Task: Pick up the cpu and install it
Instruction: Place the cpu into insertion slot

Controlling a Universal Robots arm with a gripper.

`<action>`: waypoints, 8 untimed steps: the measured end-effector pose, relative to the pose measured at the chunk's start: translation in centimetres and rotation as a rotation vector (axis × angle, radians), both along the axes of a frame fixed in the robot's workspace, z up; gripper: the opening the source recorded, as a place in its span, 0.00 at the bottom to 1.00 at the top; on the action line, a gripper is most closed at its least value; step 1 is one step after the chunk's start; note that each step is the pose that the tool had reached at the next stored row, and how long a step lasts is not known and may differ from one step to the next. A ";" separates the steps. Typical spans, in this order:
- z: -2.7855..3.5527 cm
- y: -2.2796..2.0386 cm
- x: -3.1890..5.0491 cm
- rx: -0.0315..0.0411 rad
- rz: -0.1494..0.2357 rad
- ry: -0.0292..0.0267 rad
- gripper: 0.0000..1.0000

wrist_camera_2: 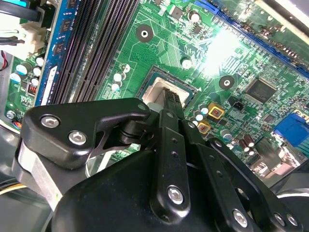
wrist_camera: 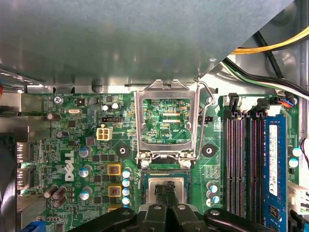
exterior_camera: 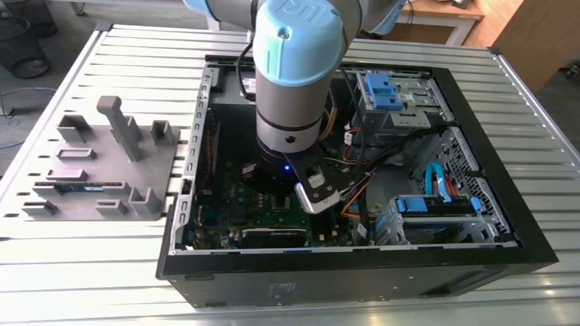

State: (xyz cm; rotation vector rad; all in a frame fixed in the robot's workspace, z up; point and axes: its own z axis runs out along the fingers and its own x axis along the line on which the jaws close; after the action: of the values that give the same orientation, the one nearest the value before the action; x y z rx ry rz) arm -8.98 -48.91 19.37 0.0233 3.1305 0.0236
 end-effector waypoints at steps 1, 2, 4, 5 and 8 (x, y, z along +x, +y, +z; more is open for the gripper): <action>0.06 0.00 0.00 0.0002 0.000 -0.0002 0.11; 0.16 0.01 0.01 0.0006 0.000 -0.0004 0.11; 0.53 0.00 0.00 -0.0004 0.000 0.0001 0.11; 0.67 0.00 0.00 -0.0001 0.000 -0.0001 0.11; 1.25 0.00 0.00 -0.0004 0.000 0.0000 0.11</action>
State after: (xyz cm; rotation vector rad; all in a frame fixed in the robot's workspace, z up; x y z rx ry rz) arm -8.98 -48.91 20.62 0.0233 3.1305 0.0230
